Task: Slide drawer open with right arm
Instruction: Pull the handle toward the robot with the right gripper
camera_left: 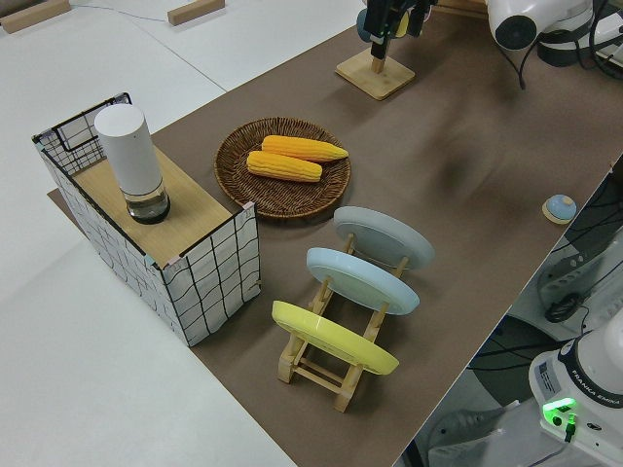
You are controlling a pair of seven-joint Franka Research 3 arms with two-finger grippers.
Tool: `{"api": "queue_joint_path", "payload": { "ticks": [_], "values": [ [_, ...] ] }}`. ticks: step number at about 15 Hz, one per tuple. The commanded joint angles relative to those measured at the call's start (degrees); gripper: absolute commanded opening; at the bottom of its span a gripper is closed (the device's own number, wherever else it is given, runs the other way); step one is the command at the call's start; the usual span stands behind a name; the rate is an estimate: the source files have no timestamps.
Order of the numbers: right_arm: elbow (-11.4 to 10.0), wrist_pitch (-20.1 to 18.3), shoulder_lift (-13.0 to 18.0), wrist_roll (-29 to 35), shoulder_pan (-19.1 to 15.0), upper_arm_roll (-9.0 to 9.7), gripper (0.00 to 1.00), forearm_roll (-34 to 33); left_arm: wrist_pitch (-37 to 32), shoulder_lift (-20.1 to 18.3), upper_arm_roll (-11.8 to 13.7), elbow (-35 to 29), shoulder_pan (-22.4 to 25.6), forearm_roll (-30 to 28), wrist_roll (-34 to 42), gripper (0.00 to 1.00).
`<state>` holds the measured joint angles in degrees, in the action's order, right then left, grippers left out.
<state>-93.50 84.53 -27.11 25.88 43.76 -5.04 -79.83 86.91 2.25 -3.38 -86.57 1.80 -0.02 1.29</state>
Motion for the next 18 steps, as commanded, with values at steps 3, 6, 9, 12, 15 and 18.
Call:
{"api": "queue_joint_path", "payload": {
  "ticks": [3, 6, 9, 12, 15, 18],
  "values": [
    [2.18, -2.44, -0.22, -4.34, 0.45, -0.4, 0.199, 0.2, -1.13, 0.65, -0.4, 1.49, 0.31, 0.98, 0.56, 0.99],
    [2.09, -2.44, -0.4, -3.91, 0.36, -0.49, 0.979, 0.2, -1.13, 0.74, -0.4, 1.49, 0.31, 0.98, 0.56, 0.99],
    [2.18, -2.44, -0.4, -3.64, 0.36, -0.49, 0.981, 0.2, -1.13, 0.65, -0.4, 1.4, 0.31, 0.98, 0.56, 0.99],
    [2.18, -2.44, -0.4, -2.42, 0.45, -0.49, 0.983, 0.29, -1.13, 0.65, -0.4, 1.4, 0.31, 0.98, 0.56, 0.99],
    [2.27, -2.44, -0.57, 2.58, 0.62, -0.49, 0.983, 2.74, -1.13, 0.65, -0.4, 1.49, 0.31, 0.98, 0.56, 0.99],
    [3.92, -2.53, -0.57, 4.27, 1.67, -0.49, 0.981, 5.19, -1.13, 0.65, -0.4, 1.4, 0.31, 0.98, 0.56, 0.99]
  ]
}}
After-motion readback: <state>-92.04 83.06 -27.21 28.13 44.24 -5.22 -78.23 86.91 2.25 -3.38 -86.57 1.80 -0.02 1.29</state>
